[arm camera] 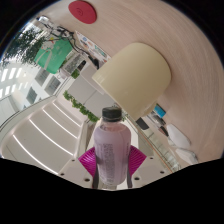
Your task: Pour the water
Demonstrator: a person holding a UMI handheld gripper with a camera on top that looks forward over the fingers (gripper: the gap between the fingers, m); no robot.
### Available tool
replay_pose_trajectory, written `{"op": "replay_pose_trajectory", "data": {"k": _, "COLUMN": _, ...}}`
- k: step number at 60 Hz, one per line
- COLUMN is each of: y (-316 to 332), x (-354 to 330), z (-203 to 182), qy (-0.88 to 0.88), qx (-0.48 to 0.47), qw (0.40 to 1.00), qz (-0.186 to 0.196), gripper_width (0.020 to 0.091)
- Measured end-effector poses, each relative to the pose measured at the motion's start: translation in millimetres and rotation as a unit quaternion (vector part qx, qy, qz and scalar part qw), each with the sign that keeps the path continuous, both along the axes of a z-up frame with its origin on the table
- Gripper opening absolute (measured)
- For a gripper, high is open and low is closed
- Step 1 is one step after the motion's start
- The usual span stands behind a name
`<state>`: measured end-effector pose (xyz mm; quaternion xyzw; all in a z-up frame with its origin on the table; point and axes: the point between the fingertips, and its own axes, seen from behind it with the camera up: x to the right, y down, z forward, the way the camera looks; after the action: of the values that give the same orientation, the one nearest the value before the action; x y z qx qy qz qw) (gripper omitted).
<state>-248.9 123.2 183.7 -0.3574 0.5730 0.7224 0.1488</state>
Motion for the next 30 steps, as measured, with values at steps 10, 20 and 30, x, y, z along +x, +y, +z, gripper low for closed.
{"op": "replay_pose_trajectory", "data": {"k": 10, "y": -2, "x": -14, "z": 8, "qy": -0.065, "qx": 0.021, "qw": 0.997, "qz": 0.039, "gripper_width": 0.0380}}
{"op": "replay_pose_trajectory", "data": {"k": 20, "y": -13, "x": -4, "z": 73, "qy": -0.424, "qx": 0.165, "qw": 0.888, "qz": 0.073, "gripper_width": 0.0383}}
{"op": "replay_pose_trajectory", "data": {"k": 30, "y": -17, "x": 107, "z": 155, "qy": -0.728, "qx": 0.250, "qw": 0.636, "qz": -0.050, "gripper_width": 0.0388}}
